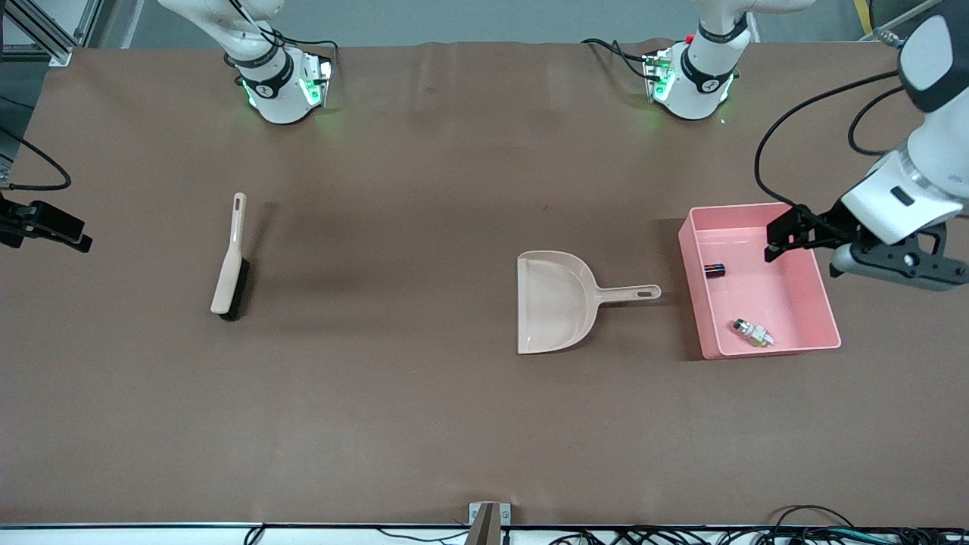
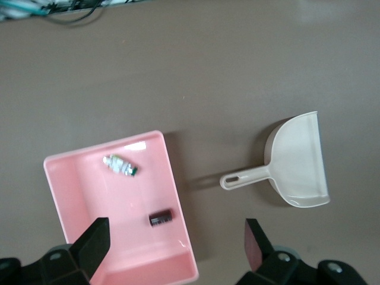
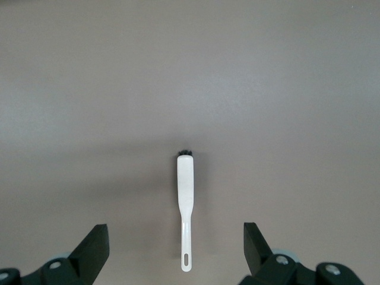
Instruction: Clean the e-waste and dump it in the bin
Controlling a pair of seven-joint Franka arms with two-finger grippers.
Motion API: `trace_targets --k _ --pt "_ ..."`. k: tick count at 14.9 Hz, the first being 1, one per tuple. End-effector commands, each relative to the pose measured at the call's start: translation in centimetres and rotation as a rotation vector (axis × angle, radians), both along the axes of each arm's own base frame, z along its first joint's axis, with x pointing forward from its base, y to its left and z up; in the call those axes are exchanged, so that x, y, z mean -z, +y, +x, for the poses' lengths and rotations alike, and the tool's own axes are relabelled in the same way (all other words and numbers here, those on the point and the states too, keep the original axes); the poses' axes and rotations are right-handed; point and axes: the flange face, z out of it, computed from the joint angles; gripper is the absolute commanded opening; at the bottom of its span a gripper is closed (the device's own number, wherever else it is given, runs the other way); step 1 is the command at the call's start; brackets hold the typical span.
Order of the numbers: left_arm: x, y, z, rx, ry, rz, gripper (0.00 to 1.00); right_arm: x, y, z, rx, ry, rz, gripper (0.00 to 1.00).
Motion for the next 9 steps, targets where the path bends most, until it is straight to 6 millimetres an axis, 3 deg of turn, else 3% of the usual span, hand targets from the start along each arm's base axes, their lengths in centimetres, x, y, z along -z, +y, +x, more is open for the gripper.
trace_targets --k 1,5,9 --pt "-2.6 1.4 -1.8 -0.055 -0.002 -0.003 1.00 0.0 0.3 0.1 -0.006 -0.015 0.003 1.00" --pt "-5.0 2.5 -3.3 -0.035 -0.043 0.105 1.00 -0.1 0.5 0.2 -0.011 -0.022 0.003 1.00" --pt "-5.9 1.3 -5.1 -0.010 0.000 0.139 1.00 0.0 0.4 0.2 -0.010 -0.020 0.003 1.00"
